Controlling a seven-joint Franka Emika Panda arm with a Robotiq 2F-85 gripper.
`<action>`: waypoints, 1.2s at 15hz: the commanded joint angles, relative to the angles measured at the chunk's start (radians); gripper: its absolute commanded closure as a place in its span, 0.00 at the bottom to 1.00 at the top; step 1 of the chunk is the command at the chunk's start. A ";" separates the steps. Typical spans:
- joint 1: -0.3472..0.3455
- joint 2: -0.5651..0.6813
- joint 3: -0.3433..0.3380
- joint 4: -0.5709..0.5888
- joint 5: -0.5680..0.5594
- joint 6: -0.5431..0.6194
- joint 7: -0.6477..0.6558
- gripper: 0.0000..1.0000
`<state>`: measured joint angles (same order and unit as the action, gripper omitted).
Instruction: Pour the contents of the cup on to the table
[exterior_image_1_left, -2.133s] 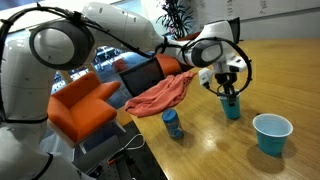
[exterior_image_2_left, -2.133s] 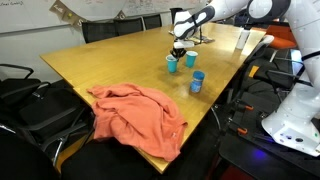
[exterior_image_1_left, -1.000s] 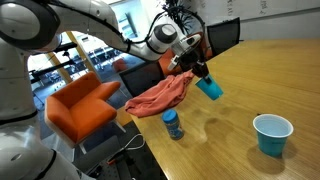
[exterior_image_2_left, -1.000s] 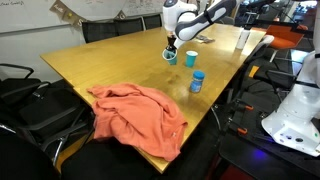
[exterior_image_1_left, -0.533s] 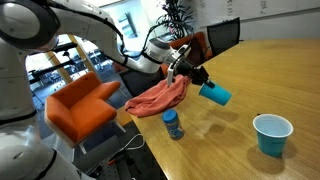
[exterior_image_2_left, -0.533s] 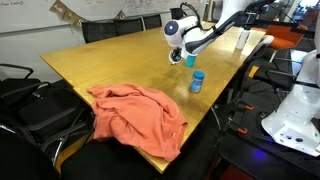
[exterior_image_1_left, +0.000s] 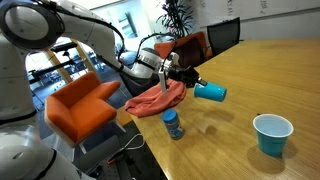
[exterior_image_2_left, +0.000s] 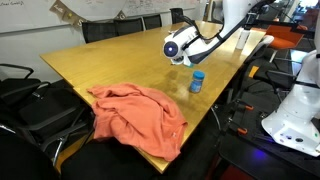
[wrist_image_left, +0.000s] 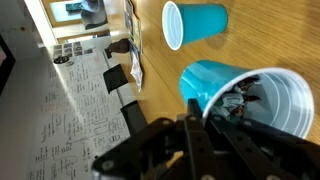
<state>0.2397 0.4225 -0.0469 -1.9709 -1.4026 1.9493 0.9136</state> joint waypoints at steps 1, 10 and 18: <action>-0.010 -0.012 0.061 -0.031 -0.072 -0.106 0.012 0.99; -0.018 0.021 0.121 -0.035 -0.180 -0.255 -0.012 0.99; -0.027 0.036 0.132 -0.043 -0.266 -0.301 -0.027 0.99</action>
<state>0.2298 0.4687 0.0619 -1.9958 -1.6310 1.6900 0.9072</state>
